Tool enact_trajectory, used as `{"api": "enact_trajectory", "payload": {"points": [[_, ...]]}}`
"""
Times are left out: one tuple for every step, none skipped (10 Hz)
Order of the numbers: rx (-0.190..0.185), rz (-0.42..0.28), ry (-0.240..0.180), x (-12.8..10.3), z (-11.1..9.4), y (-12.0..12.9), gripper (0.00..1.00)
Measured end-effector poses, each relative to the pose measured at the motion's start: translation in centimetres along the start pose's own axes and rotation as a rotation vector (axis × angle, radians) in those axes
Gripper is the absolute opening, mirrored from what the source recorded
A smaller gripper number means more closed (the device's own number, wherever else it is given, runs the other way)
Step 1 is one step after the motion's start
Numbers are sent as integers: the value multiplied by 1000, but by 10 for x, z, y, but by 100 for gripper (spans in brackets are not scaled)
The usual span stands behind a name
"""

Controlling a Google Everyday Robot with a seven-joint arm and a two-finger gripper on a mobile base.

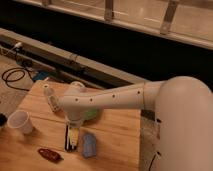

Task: Place the pepper in the ceramic bowl

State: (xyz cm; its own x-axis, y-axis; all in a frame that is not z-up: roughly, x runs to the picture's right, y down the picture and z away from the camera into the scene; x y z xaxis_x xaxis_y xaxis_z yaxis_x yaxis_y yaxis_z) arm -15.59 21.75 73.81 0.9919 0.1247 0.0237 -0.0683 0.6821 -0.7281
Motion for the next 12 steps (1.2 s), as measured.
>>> {"api": "enact_trajectory", "payload": {"points": [[0, 1, 2, 1, 0, 0, 80], [0, 3, 2, 2, 0, -1, 80], [0, 3, 2, 2, 0, -1, 80], [1, 2, 2, 2, 0, -1, 80], [3, -3, 6, 1, 0, 0, 80], [7, -26, 17, -7, 0, 2, 80], [11, -53, 33, -22, 1, 10, 80], [17, -72, 45, -36, 3, 19, 80], [24, -89, 56, -49, 4, 28, 80], [32, -100, 66, -58, 5, 33, 80], [45, -114, 73, -69, 5, 33, 80], [52, -122, 74, -75, 6, 31, 80]]}}
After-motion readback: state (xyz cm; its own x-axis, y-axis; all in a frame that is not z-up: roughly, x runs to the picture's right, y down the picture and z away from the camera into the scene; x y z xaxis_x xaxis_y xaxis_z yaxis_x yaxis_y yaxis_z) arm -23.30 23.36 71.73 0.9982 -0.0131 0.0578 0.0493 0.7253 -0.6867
